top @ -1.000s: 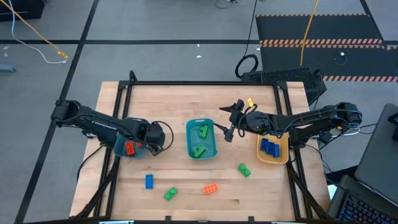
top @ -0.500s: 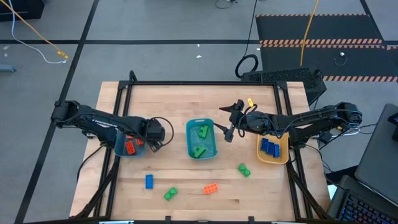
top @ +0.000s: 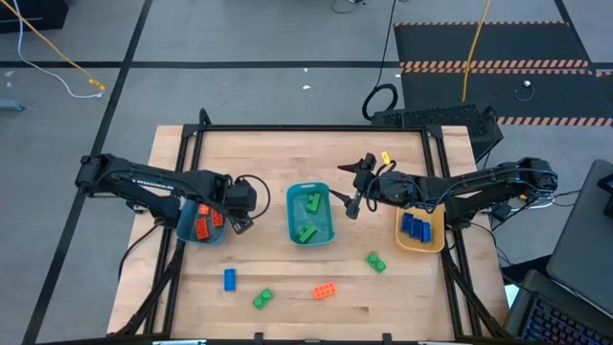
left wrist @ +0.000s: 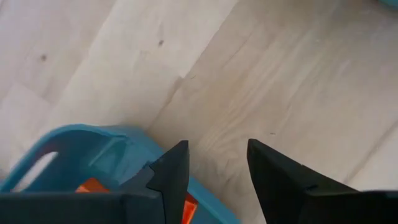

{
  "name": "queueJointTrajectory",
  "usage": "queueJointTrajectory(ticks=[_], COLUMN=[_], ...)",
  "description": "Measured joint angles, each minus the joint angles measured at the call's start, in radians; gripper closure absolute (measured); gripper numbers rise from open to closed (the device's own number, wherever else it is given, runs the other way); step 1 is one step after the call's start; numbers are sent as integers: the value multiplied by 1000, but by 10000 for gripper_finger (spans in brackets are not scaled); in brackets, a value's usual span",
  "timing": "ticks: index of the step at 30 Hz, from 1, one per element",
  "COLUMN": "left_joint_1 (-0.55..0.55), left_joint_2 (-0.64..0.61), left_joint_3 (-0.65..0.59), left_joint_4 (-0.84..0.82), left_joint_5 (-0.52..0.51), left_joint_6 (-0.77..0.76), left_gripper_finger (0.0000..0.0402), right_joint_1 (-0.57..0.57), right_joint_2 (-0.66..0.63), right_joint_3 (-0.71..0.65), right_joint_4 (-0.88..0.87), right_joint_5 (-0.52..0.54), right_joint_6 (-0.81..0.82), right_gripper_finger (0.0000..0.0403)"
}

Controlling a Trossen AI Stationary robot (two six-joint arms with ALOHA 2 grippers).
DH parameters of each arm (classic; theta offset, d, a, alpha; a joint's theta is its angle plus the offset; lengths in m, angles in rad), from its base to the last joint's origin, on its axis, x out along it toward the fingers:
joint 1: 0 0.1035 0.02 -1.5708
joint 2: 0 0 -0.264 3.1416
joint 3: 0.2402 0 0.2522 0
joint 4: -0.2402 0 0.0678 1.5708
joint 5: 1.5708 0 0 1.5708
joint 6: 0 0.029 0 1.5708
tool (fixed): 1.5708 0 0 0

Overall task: Sort & place blocks by color
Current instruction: Put the blue game piece into the yellow bin

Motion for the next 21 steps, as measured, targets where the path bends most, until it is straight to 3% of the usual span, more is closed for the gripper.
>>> queueJointTrajectory(ticks=[6, 13, 21], left_joint_1=[-31, 16, 64], left_joint_2=[0, 29, 27], left_joint_3=[6, -120, -140], left_joint_4=[75, 62, 32], left_joint_5=[-17, -189, -203], left_joint_6=[43, 40, 48], left_gripper_finger=[255, 274, 295], right_joint_1=[1, 1, 1], right_joint_2=[-9, -16, -17], right_joint_3=[0, 0, 0], right_joint_4=[-5, -14, -8], right_joint_5=[-1, -2, -3], right_joint_6=[-1, 0, -1], right_gripper_finger=[62, 62, 62])
